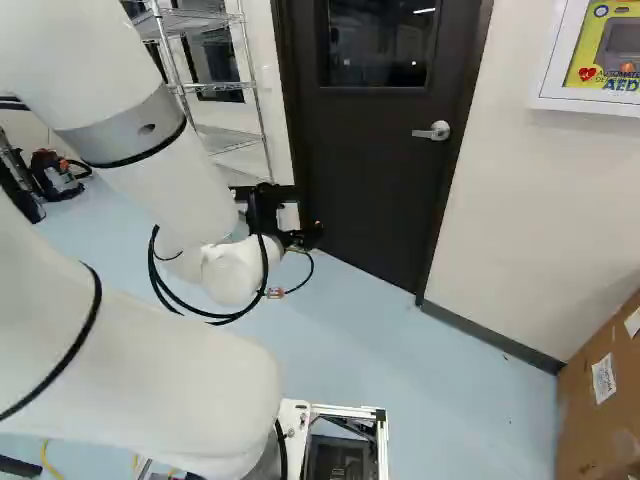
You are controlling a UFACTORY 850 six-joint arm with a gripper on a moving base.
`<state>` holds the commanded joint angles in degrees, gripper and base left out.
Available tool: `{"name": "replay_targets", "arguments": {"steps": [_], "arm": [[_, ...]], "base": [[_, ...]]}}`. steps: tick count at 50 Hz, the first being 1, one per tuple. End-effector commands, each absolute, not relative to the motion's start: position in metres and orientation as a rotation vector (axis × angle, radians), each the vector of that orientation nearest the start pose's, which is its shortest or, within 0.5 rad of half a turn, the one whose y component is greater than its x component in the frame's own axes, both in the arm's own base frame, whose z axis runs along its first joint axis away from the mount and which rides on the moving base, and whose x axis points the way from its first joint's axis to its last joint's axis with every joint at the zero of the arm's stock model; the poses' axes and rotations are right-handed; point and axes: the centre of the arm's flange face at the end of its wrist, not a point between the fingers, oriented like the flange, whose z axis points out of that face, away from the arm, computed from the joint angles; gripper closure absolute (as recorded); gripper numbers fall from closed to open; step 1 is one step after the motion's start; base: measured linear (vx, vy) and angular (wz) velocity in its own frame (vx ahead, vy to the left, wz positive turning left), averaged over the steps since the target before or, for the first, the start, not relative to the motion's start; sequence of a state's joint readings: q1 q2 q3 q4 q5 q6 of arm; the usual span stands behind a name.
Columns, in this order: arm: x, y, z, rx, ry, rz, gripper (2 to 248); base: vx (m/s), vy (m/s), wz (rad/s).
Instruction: Open the door and move inside
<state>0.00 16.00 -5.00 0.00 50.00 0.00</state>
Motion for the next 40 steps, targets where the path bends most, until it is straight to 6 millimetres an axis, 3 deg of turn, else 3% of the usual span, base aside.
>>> {"name": "replay_targets", "arguments": {"steps": [29, 40], "arm": [[0.2703, 0.0000, 0.3656, -2.558, 0.000, -1.824, 3], [0.2703, 0.0000, 0.3656, -2.558, 0.000, -1.824, 3]], "base": [[0.172, 0.063, -0.022], [0.185, 0.035, -0.172]]}}
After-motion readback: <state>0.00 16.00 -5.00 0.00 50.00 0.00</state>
